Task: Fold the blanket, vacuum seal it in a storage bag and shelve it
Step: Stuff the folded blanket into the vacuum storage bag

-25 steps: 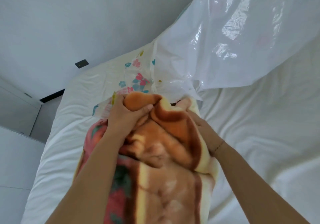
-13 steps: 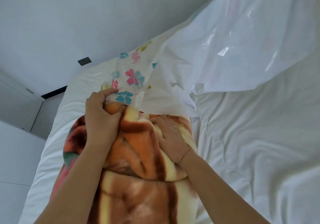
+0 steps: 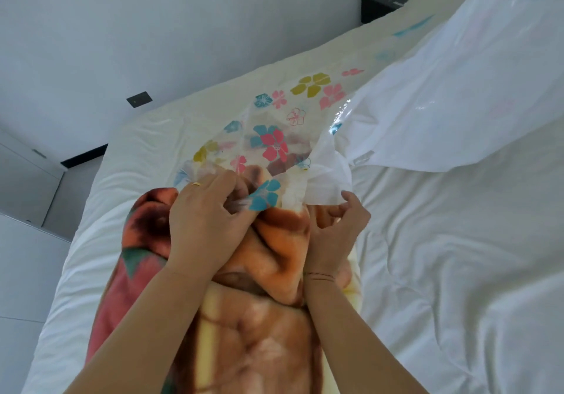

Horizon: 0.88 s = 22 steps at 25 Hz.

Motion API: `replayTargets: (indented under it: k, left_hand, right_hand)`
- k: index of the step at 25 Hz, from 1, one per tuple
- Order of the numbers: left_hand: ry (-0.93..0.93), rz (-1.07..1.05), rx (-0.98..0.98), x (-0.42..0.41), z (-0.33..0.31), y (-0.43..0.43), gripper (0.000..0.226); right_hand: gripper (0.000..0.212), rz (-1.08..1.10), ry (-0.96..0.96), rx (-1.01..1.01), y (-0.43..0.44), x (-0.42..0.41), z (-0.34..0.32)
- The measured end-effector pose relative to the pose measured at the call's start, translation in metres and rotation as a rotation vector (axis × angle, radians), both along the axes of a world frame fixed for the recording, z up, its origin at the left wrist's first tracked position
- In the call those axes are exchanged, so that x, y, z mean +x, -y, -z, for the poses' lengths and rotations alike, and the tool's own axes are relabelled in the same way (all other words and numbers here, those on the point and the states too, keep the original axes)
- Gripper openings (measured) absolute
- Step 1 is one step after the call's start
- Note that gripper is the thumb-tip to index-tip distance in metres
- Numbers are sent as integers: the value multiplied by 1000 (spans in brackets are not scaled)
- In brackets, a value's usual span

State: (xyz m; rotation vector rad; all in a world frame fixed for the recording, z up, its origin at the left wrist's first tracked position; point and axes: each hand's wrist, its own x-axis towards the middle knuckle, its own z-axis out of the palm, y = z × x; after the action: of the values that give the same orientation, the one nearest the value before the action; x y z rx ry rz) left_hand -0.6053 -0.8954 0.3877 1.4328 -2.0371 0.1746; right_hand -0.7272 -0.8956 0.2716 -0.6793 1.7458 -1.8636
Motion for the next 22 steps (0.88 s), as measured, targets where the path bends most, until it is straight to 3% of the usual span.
replayTargets:
  k: [4,7,11,15,17,20,22]
  left_hand:
    - [-17,71,39,-2,0,4,37]
    - [-88,150,132,5,1,11,47]
    - [-41,153,37,-3,8,6,48]
    - [164,215,-184,-1,11,-7,25]
    - [317,277,-260,11,15,-16,27]
    - [523,371,-285,23,23,-32,19]
    - [560,379,-269,25,24,-27,10]
  right_hand:
    - [24,104,-366,-82,5,-8,15]
    - [22,109,-453,-200,1,-21,17]
    - [13,153,-402,-289,-8,-21,-4]
    - [11,114,-444,-267,-44,-15,3]
    - [10,46,-503,-222,-71,-18,21]
    - [9,-61,-624,-205,-110,-26,45]
    - [7,-95,-677,-201,-126,-31,54]
